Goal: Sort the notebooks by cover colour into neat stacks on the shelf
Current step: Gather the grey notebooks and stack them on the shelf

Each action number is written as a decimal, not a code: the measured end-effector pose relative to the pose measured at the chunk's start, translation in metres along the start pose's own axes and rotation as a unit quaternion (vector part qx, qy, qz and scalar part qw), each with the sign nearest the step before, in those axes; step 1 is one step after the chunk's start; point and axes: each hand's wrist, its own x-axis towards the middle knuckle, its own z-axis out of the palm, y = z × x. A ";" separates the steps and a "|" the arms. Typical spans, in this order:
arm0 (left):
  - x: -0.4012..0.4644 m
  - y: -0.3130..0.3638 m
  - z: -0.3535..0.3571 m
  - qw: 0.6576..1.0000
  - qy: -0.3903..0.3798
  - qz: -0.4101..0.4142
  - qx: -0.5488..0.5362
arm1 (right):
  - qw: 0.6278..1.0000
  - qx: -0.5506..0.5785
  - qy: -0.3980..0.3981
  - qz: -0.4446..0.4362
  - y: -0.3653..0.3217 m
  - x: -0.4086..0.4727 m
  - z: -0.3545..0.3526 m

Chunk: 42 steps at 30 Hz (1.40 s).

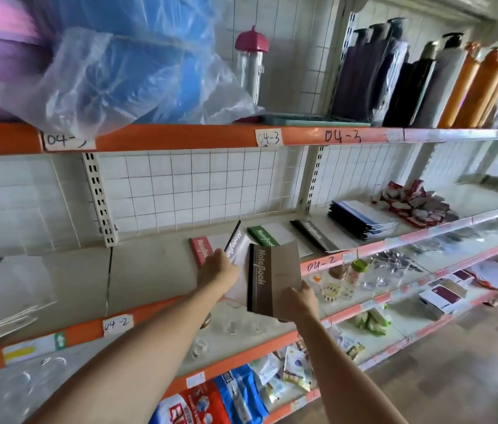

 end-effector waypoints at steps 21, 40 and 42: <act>0.194 0.169 0.148 0.998 0.011 -0.034 0.060 | 0.975 -0.212 0.054 -0.042 -0.050 0.264 -0.122; 0.213 0.232 0.162 0.986 0.089 -0.135 -0.027 | 0.861 -0.471 -0.123 -0.146 -0.069 0.382 -0.142; 0.213 0.246 0.175 0.987 0.066 -0.141 -0.046 | 0.867 -0.452 -0.140 -0.155 -0.068 0.394 -0.143</act>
